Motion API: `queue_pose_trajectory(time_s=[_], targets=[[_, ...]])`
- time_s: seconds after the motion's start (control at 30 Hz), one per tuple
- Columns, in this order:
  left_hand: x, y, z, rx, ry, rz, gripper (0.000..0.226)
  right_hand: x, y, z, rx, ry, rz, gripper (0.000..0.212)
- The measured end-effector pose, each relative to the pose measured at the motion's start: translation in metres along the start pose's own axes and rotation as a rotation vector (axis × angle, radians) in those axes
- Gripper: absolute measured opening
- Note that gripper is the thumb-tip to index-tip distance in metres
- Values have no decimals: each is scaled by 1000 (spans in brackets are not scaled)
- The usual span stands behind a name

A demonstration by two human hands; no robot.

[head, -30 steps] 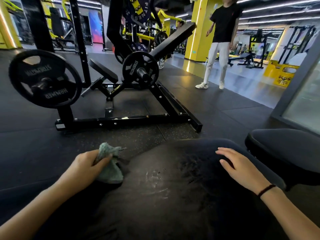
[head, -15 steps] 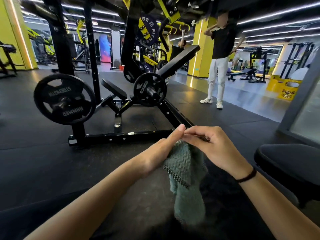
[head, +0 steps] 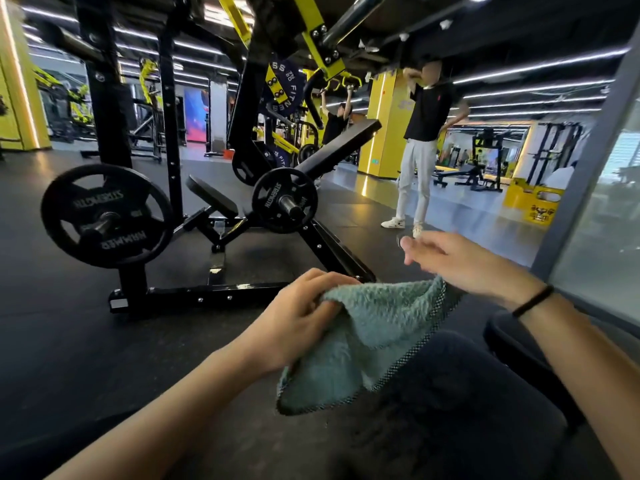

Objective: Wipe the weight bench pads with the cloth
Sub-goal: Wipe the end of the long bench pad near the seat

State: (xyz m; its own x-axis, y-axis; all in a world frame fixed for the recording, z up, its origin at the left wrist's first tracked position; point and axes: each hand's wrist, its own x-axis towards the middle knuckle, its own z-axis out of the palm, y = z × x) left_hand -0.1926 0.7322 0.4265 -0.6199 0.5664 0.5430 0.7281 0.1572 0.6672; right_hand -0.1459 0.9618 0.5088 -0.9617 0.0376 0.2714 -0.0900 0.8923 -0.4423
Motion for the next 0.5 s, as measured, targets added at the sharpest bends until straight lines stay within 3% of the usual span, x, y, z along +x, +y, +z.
queue_pose_trajectory(time_s=[0.07,0.1,0.17,0.23,0.27,0.33,0.37,0.43,0.5], targets=[[0,-1,-4,-255,13,-153,26,0,12,-10,133,-302,72,81],[-2,-2,-4,-362,20,-197,27,0,19,-13,200,-420,57,82],[-2,-5,-1,-473,42,-244,38,-1,30,-16,289,-557,15,61],[-1,-9,3,-563,32,-289,46,0,31,-15,304,-553,-14,32],[1,-10,6,-600,12,-302,43,2,30,-13,300,-516,-11,27],[5,-13,10,-569,-39,-290,25,5,26,-8,258,-443,19,42],[6,-16,12,-498,-74,-279,17,7,23,-4,219,-413,41,48],[7,-23,14,-238,-104,-250,34,11,21,3,186,-349,89,46],[10,-28,14,-38,-43,-218,45,15,24,9,301,-276,175,34]])
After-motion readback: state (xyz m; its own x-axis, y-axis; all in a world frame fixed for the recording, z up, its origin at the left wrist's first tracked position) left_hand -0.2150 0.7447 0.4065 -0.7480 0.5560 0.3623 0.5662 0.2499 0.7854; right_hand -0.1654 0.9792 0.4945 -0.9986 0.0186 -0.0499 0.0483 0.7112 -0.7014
